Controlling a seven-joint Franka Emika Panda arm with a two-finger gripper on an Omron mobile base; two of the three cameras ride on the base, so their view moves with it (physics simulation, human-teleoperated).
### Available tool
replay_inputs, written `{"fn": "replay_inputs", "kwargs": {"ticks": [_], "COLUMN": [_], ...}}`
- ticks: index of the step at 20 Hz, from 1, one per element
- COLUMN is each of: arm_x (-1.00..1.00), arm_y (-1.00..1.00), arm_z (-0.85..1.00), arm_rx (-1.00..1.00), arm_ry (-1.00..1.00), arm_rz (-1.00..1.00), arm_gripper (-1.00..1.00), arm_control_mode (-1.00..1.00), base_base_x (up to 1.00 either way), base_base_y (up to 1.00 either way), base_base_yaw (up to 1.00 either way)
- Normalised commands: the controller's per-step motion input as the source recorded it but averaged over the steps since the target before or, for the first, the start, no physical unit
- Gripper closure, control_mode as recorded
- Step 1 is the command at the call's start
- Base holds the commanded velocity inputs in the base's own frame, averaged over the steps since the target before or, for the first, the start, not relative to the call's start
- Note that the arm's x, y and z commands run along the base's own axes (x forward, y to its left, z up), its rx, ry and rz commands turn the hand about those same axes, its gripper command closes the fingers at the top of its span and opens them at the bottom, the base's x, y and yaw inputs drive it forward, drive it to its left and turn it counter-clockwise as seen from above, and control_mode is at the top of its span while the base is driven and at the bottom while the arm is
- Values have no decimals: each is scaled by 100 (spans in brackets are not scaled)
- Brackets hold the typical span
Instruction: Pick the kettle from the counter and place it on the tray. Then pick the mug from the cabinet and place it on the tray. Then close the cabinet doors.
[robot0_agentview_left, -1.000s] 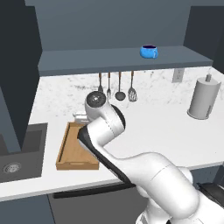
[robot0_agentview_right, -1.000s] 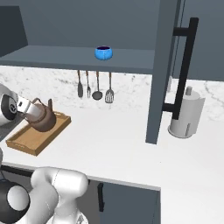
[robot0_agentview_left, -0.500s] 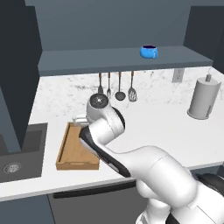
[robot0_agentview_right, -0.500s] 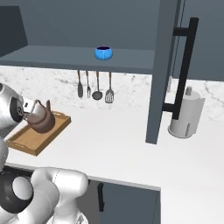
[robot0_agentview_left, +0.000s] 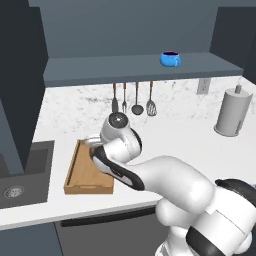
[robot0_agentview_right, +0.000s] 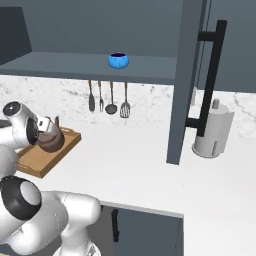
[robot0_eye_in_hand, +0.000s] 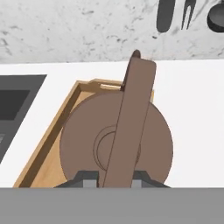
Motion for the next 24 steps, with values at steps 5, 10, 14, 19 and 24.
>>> {"fn": "replay_inputs", "kwargs": {"ticks": [5, 10, 14, 19, 24], "arm_x": [31, 24, 18, 23, 23], "arm_y": [8, 6, 0, 0, 0], "arm_z": [-18, -19, -25, -16, -10], "arm_rx": [6, 6, 0, 0, 0], "arm_ry": [0, 0, 0, 0, -1], "arm_rz": [8, 7, 7, 3, 0], "arm_gripper": [100, 100, 100, 100, 100], "arm_control_mode": [-100, -100, -100, -100, -100], "base_base_x": [0, 0, 0, 0, 0], "base_base_y": [0, 0, 0, 0, 0], "base_base_yaw": [0, 0, 0, 0, 0]}}
